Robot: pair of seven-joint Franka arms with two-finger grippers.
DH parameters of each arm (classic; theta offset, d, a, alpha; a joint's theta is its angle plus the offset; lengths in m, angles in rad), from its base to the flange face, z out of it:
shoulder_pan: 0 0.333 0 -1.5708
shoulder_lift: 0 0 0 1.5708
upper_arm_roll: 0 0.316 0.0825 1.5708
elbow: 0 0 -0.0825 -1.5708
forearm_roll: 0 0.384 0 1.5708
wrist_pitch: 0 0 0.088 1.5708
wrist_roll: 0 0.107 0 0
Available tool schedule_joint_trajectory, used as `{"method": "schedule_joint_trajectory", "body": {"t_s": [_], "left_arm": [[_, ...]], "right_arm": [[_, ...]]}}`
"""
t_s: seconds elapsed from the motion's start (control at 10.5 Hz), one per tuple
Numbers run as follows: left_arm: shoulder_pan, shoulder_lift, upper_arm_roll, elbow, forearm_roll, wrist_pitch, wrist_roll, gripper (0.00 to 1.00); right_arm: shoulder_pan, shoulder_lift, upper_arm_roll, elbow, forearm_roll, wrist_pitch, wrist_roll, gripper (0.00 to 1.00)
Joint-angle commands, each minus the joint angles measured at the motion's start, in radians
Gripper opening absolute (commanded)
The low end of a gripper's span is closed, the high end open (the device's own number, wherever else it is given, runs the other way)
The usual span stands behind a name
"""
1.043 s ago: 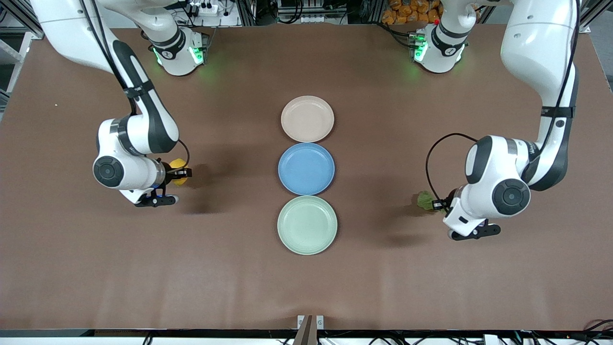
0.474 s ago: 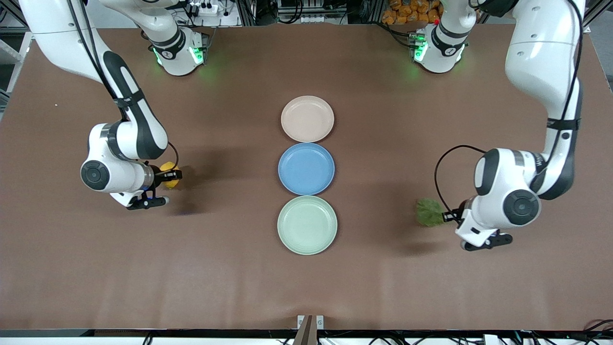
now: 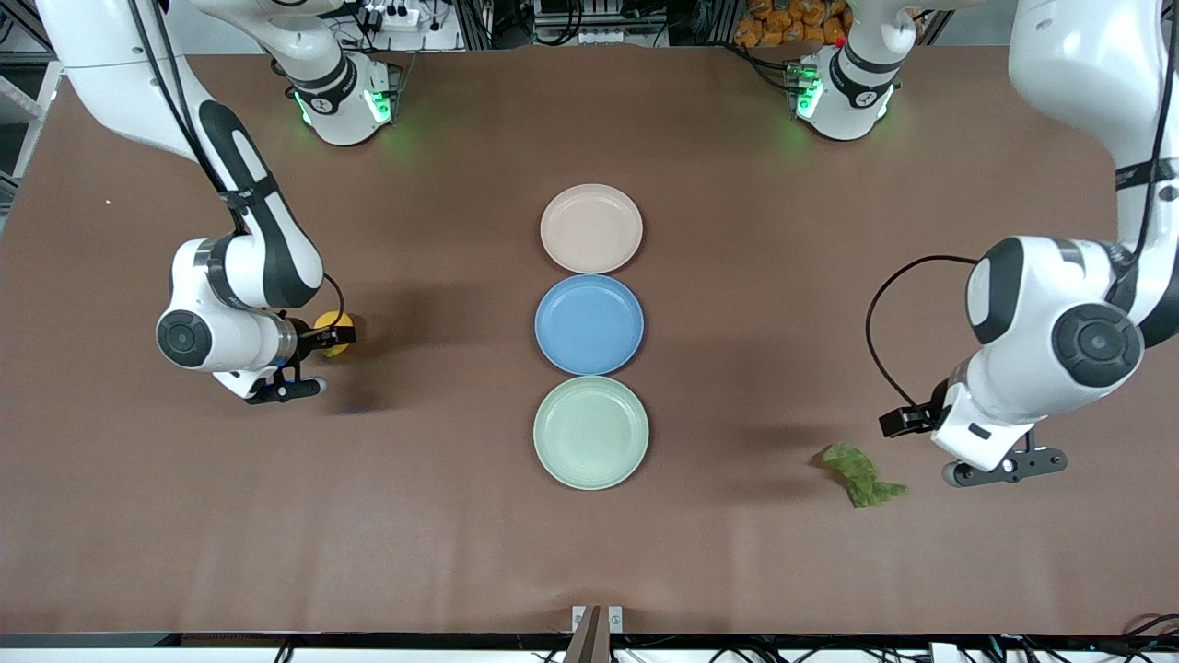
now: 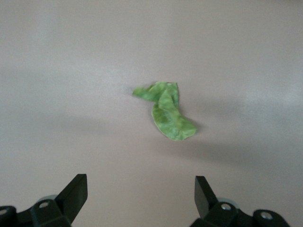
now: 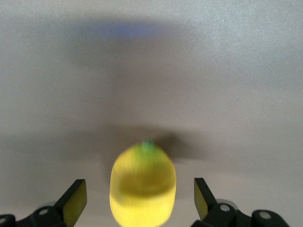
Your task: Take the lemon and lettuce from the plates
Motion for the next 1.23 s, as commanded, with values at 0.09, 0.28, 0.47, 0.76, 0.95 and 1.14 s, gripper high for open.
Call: {"method": "schedule_joint_trajectory", "body": {"t_s": [0.09,0.28,0.47,0.76,0.95,1.14], "left_arm": [[-0.007,-0.048,-0.005,-0.017,0.025,-0.037,0.017,1.0],[-0.014,-0.124,-0.013,-0.017,0.027,-0.072,0.016,1.0],[-0.017,-0.197,-0.027,-0.014,0.022,-0.126,0.017,1.0],[-0.009,-0.307,-0.054,-0.016,0.027,-0.172,0.061,1.0],[-0.009,-0.362,-0.057,-0.019,0.018,-0.209,0.06,1.0],[0.006,-0.424,-0.057,-0.039,-0.023,-0.258,0.089,1.0]], "right_arm": [[-0.017,-0.038,0.015,0.143,-0.012,-0.222,0.001,1.0],[-0.018,-0.076,0.013,0.209,-0.015,-0.308,0.001,1.0],[-0.058,-0.107,0.015,0.303,-0.015,-0.417,-0.006,1.0],[-0.081,-0.226,0.013,0.312,-0.021,-0.421,-0.005,1.0],[-0.089,-0.308,0.013,0.312,-0.021,-0.442,-0.003,1.0],[-0.086,-0.366,0.019,0.316,-0.021,-0.453,0.004,1.0]]}}
